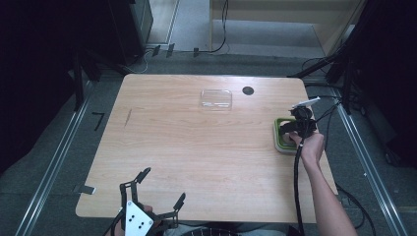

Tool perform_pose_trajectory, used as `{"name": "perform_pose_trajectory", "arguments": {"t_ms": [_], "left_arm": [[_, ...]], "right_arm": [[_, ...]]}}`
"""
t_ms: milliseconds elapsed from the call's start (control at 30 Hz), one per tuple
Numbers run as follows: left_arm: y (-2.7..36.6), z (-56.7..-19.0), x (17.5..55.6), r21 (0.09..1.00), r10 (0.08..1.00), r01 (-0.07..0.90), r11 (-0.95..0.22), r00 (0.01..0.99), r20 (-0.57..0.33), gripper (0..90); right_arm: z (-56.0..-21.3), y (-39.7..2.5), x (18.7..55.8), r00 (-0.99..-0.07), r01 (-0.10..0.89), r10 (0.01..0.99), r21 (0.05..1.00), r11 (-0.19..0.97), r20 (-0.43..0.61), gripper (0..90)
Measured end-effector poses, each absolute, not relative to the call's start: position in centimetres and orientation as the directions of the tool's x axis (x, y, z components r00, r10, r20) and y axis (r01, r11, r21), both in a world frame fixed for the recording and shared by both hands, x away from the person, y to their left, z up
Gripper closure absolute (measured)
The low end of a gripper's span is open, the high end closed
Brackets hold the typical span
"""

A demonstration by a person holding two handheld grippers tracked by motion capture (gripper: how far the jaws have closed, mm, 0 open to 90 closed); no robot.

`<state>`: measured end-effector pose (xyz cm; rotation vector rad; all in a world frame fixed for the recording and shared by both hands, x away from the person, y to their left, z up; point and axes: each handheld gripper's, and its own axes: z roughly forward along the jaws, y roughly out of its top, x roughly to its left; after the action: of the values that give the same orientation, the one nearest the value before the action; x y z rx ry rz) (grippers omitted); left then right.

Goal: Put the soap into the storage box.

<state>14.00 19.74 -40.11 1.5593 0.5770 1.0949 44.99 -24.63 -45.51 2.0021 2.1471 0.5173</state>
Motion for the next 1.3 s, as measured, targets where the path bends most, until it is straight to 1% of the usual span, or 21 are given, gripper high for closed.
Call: {"name": "perform_pose_trajectory", "arguments": {"t_ms": [467,533,800,967,1167,1300], "left_arm": [[19.7,-40.1,14.0,0.939,0.821,-0.181,-0.293,0.455,0.344,0.0],[19.7,-40.1,14.0,0.939,0.822,-0.182,-0.292,0.454,0.344,0.0],[19.7,-40.1,14.0,0.938,0.82,-0.183,-0.293,0.457,0.345,0.0],[19.7,-40.1,14.1,0.939,0.821,-0.183,-0.29,0.457,0.343,0.0],[19.7,-40.1,14.1,0.939,0.822,-0.181,-0.291,0.455,0.342,0.0],[19.7,-40.1,14.0,0.94,0.822,-0.182,-0.29,0.455,0.342,0.0]], "right_arm": [[-45.5,-24.5,45.0,-0.098,0.933,0.989,0.355,0.053,0.111,34.2],[-45.5,-24.6,45.0,-0.097,0.932,0.988,0.359,0.047,0.124,34.8],[-45.3,-24.6,44.8,-0.101,0.931,0.989,0.36,0.054,0.112,33.8],[-45.2,-24.6,44.8,-0.105,0.933,0.989,0.356,0.061,0.105,30.9],[-44.9,-24.2,44.7,-0.119,0.928,0.989,0.364,0.081,0.083,24.9],[-44.5,-24.1,44.5,-0.137,0.928,0.987,0.358,0.097,0.088,20.4]]}}
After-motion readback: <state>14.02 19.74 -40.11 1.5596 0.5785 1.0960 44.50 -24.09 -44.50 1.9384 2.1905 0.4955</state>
